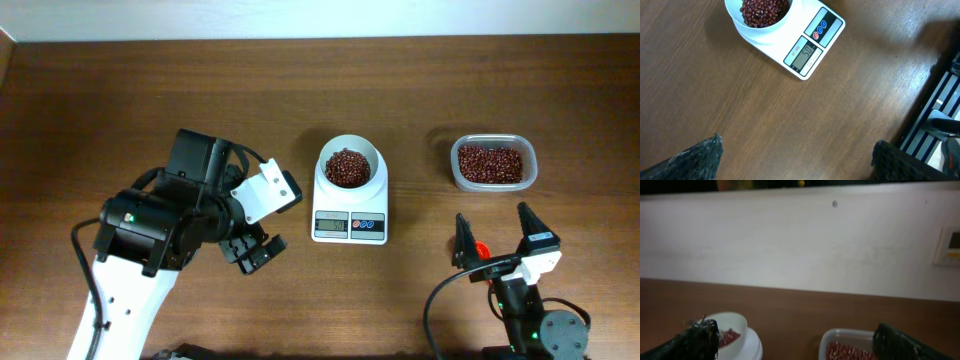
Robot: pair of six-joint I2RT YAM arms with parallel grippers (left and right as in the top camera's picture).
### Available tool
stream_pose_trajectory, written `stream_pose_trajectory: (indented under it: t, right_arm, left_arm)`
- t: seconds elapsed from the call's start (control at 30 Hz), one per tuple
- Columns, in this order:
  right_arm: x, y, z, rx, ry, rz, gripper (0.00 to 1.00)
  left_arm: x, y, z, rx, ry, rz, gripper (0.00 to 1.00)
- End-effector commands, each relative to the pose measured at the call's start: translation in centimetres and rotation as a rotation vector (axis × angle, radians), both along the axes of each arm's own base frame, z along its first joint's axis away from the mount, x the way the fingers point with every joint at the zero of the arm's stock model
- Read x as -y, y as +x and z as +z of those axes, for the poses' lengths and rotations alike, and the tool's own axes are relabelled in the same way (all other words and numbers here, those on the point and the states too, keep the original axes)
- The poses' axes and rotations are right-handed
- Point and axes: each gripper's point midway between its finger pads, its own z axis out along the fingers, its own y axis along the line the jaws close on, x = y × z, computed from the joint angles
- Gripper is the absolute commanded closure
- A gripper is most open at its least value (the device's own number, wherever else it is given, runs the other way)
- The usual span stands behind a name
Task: Scoop and weigh 50g on scale
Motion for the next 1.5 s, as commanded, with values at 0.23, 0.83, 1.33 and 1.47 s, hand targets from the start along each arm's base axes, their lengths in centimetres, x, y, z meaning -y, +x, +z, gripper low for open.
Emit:
stream_pose_trajectory:
  t: [0.23, 0.83, 1.33, 1.47]
  right_arm:
    - [-0.1, 1.0, -5.0, -0.068, -0.026, -0.001, 0.01]
    - [0.2, 1.0, -7.5, -0.147, -0.147, -0.021, 0.01]
    - [-0.2, 1.0, -7.4, -0.142, -0.143, -0.005, 0.01]
    - [-0.2, 1.0, -7.4, -0.142, -0.143, -0.005, 0.01]
  left_arm:
    - [-0.1, 0.2, 0.4, 0.017, -0.002, -0.008, 0.01]
    - [-0.1, 0.2, 0.4, 0.017, -0.002, -0.008, 0.01]
    - [-0.1, 0.2, 0.4, 0.017, -0.002, -0.008, 0.01]
    - [-0.1, 0.2, 0.4, 0.017, -0.002, -0.008, 0.01]
